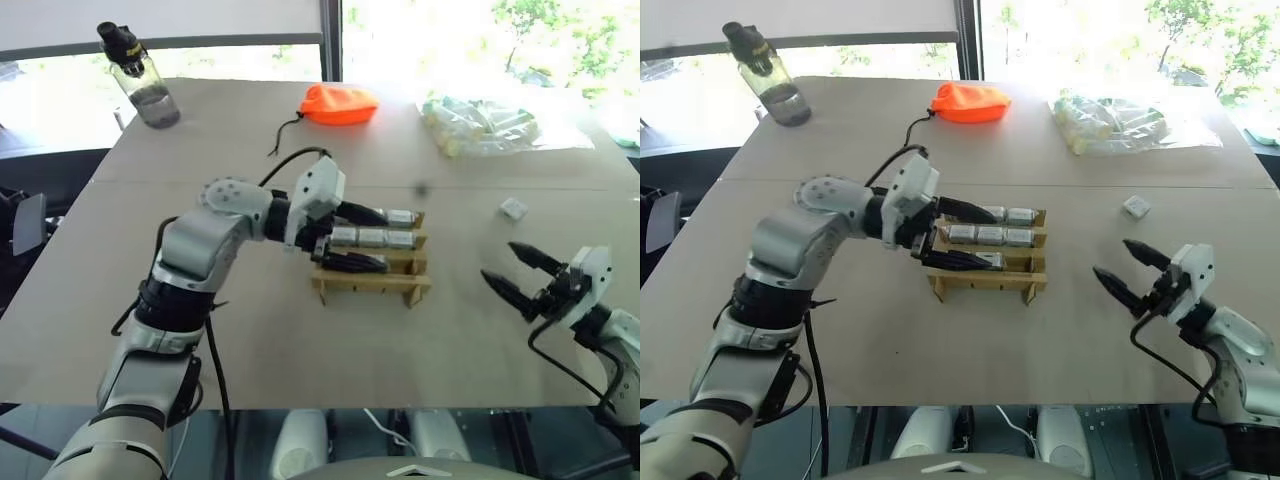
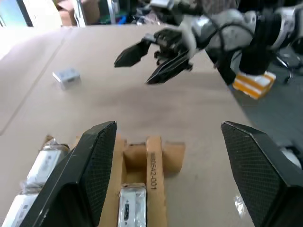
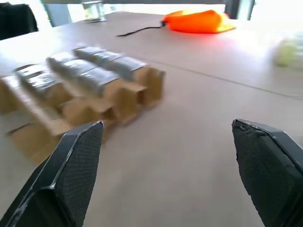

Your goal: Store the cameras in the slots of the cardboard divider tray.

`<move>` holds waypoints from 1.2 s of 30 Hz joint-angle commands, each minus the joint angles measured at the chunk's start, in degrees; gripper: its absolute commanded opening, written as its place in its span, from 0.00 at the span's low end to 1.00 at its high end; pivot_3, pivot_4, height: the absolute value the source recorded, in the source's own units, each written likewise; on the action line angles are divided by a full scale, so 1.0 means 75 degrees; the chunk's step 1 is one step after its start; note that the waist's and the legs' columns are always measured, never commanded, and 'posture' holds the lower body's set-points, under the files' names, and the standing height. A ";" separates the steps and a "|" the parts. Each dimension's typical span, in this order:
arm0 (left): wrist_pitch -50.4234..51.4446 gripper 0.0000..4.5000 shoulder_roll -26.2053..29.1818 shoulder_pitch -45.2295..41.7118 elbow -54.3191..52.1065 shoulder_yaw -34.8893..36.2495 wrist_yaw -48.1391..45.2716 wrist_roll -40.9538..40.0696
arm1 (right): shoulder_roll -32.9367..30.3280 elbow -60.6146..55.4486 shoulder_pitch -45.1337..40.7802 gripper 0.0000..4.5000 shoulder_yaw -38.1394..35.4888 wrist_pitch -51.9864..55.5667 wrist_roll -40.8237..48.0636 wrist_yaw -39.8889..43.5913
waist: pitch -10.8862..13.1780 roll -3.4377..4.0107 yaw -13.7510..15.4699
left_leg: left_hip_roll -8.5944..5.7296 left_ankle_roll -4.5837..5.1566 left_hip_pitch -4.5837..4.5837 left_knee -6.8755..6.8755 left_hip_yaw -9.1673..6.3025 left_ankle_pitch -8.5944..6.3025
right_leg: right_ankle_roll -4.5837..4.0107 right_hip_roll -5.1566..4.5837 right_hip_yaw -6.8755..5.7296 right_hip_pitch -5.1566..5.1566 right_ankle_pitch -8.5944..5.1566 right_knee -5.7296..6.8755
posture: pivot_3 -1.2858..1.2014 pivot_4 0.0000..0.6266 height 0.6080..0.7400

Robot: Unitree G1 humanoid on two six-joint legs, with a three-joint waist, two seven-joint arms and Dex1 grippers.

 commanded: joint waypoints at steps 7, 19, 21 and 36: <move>0.1070 0.81 0.1072 0.0979 -0.1840 0.1476 0.0784 -0.1249 | -0.0438 0.2460 -0.2239 0.96 0.0327 0.0539 -0.1569 -0.1119 | 0.0004 0.0002 -0.0045 | -0.0004 0.0000 -0.0005 -0.0001 0.0007 0.0000 | 0.0001 -0.0007 0.0008 -0.0002 0.0000 -0.0007 | 0.52 0.24 0.89; 0.2554 0.81 0.1957 0.2231 -0.3505 0.2855 0.2923 -0.2271 | -0.1310 0.7897 -0.5355 0.96 0.0729 -0.0562 -0.2552 0.1107 | 0.0009 0.0004 -0.0119 | -0.0003 -0.0001 -0.0006 -0.0011 0.0001 0.0000 | 0.0000 -0.0013 0.0001 0.0000 0.0001 -0.0017 | 0.52 0.24 0.89; 0.2747 0.81 0.1971 0.2286 -0.3583 0.2979 0.3327 -0.2379 | -0.1423 0.8503 -0.5711 0.96 0.0832 -0.0873 -0.2803 0.1313 | 0.0009 0.0004 -0.0130 | -0.0004 -0.0001 -0.0006 -0.0010 -0.0006 0.0000 | 0.0000 -0.0013 -0.0008 0.0001 0.0001 -0.0017 | 0.52 0.24 0.89; 0.3399 0.81 0.2208 0.2798 -0.4196 0.3451 0.4664 -0.3784 | -0.1359 1.0021 -0.6977 0.96 0.1197 -0.1497 -0.3953 0.1200 | 0.0010 0.0005 -0.0187 | -0.0001 -0.0007 0.0004 -0.0007 -0.0007 0.0003 | -0.0001 -0.0022 -0.0007 0.0013 0.0001 -0.0012 | 0.52 0.24 0.89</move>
